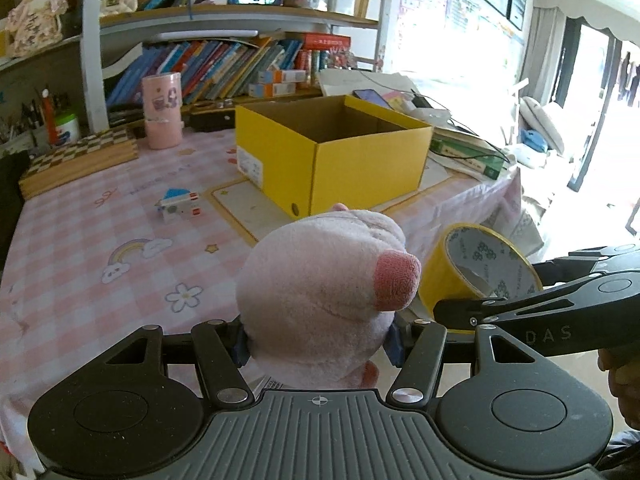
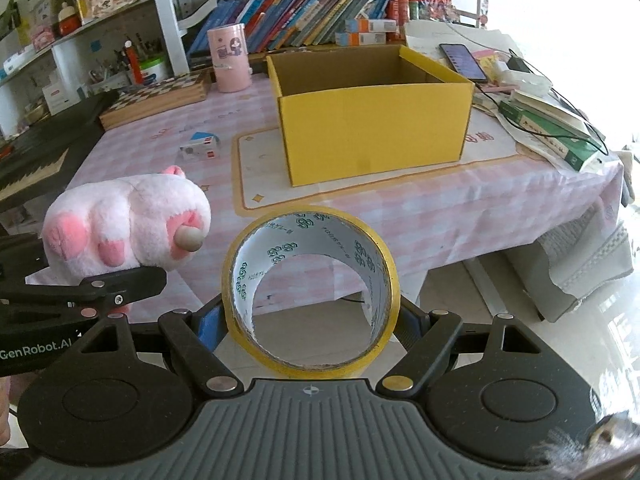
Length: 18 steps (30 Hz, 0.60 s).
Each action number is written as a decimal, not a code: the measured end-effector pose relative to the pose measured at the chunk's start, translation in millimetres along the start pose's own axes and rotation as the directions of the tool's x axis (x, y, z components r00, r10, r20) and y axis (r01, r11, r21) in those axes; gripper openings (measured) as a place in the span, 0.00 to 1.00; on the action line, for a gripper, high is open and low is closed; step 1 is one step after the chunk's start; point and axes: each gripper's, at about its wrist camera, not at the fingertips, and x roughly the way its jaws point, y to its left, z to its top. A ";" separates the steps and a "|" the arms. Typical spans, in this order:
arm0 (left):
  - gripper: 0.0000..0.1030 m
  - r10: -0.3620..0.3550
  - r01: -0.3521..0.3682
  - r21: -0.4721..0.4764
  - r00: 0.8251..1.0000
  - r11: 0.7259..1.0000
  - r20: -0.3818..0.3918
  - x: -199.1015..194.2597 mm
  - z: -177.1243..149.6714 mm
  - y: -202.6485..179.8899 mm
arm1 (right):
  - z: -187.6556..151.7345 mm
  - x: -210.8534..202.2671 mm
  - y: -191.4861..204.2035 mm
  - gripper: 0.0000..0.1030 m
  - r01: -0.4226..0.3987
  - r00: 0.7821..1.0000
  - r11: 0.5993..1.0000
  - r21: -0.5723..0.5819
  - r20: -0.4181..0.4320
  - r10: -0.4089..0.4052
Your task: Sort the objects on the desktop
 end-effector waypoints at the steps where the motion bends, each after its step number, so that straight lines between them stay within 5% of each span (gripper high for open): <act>1: 0.58 -0.002 0.002 0.003 1.000 1.000 0.000 1.3 0.9 -1.6 | -0.1 -0.2 -2.1 0.77 0.002 1.000 1.000 0.003 0.001 -0.002; 18: 0.58 -0.034 0.035 0.050 0.999 0.998 -0.019 38.5 25.6 -35.1 | 15.6 10.6 -49.0 0.77 0.026 1.000 0.999 0.043 -0.007 -0.025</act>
